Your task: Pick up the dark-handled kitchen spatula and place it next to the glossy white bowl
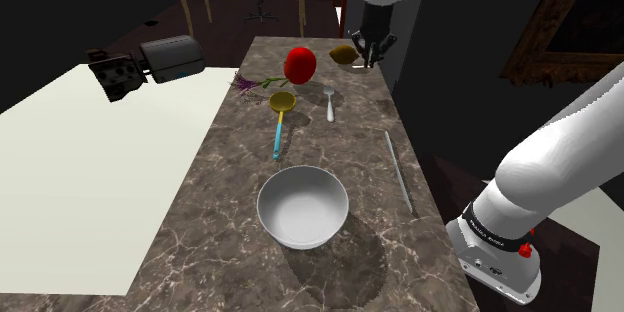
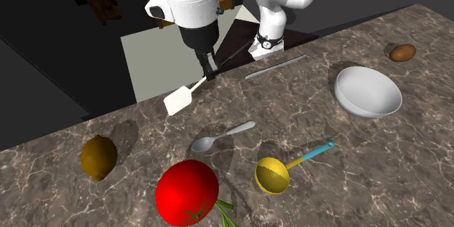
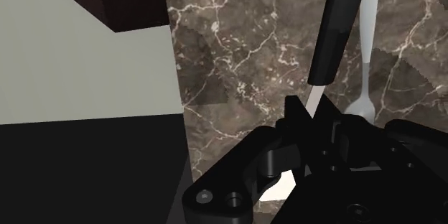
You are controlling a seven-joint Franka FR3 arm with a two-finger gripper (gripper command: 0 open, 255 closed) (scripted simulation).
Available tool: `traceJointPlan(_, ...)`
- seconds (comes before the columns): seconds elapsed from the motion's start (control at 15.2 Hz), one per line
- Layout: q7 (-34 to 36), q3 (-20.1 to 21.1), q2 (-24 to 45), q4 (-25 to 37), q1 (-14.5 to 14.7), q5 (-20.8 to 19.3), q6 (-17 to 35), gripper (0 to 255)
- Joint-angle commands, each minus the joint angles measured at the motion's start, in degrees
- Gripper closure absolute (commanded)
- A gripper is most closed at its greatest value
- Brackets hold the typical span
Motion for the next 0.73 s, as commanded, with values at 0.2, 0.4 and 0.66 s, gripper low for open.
traceJointPlan(0.2, 6.04, 3.79, -5.52, -5.97, 2.83, 1.36, 0.69, 255)
traceJointPlan(0.4, 9.71, 6.3, -8.16, -8.48, 4.59, 2.55, 0.78, 255)
traceJointPlan(0.66, 14.73, 9.83, -10.96, -10.93, 7.07, 4.43, 0.81, 255)
